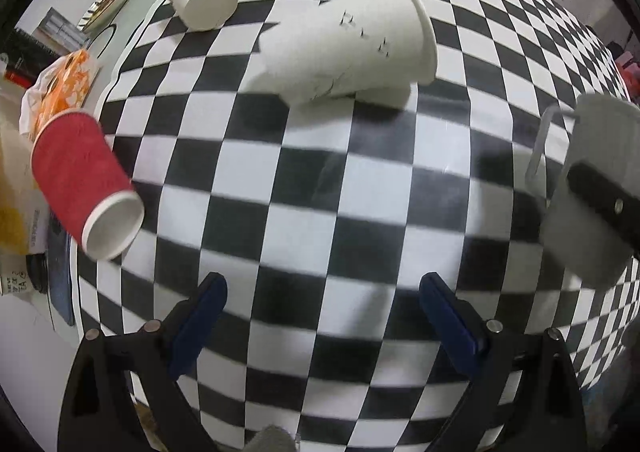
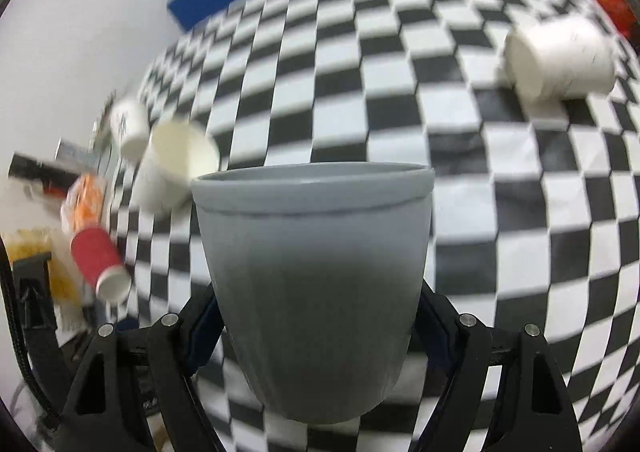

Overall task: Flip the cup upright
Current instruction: 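Rotate the held grey mug with the right gripper so its opening faces up, then lower the grey mug onto the table and open the right gripper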

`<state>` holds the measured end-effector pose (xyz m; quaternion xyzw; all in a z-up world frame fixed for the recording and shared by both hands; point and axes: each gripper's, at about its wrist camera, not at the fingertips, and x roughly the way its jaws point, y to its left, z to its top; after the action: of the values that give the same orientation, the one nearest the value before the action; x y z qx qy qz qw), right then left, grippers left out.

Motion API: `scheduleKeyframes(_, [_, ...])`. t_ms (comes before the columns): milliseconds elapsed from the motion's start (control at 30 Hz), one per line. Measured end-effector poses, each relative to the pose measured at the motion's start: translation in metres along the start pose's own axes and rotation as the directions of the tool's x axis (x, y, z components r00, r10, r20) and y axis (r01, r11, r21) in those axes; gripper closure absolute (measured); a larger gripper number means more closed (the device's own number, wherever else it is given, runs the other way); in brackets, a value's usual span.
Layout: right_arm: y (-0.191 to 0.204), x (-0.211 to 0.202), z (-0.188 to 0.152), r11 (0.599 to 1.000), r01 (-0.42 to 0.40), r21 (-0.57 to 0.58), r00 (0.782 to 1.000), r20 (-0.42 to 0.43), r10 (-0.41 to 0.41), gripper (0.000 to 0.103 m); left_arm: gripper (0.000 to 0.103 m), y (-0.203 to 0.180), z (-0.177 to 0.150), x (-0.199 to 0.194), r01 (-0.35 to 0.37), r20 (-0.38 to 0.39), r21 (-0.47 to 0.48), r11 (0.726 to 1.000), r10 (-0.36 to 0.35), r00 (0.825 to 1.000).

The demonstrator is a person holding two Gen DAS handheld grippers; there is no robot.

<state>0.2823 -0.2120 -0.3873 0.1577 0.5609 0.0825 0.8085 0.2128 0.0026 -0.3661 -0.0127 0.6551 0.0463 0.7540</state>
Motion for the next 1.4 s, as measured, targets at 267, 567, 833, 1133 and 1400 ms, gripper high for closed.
scheduleKeyframes(267, [0.014, 0.016, -0.003, 0.979, 0.166, -0.121, 0.940, 0.319, -0.120, 0.019, 0.005, 0.000, 0.001, 0.007, 0.004, 0.003, 0.000, 1.000, -0.004, 1.000])
scheduleKeyframes(567, [0.018, 0.013, -0.030, 0.961, 0.226, -0.159, 0.941, 0.290, -0.173, 0.019, 0.005, 0.000, -0.023, 0.007, 0.005, 0.010, 0.030, 1.000, -0.006, 1.000])
scheduleKeyframes(833, [0.014, 0.003, -0.065, 0.968, 0.202, -0.149, 0.957, 0.240, -0.163, 0.010, 0.005, 0.018, -0.028, -0.015, -0.055, 0.082, 0.061, 0.997, 0.050, 0.995])
scheduleKeyframes(1133, [0.012, -0.044, -0.103, 0.943, 0.318, -0.097, 0.926, 0.245, -0.287, 0.008, 0.004, 0.014, -0.062, -0.063, 0.002, 0.217, 0.088, 0.996, -0.021, 0.976])
scheduleKeyframes(1400, [0.016, -0.145, -0.123, 0.926, 0.373, 0.060, 0.880, 0.293, -0.374, 0.008, 0.003, 0.009, -0.072, -0.129, 0.022, 0.338, 0.167, 0.986, -0.078, 0.938])
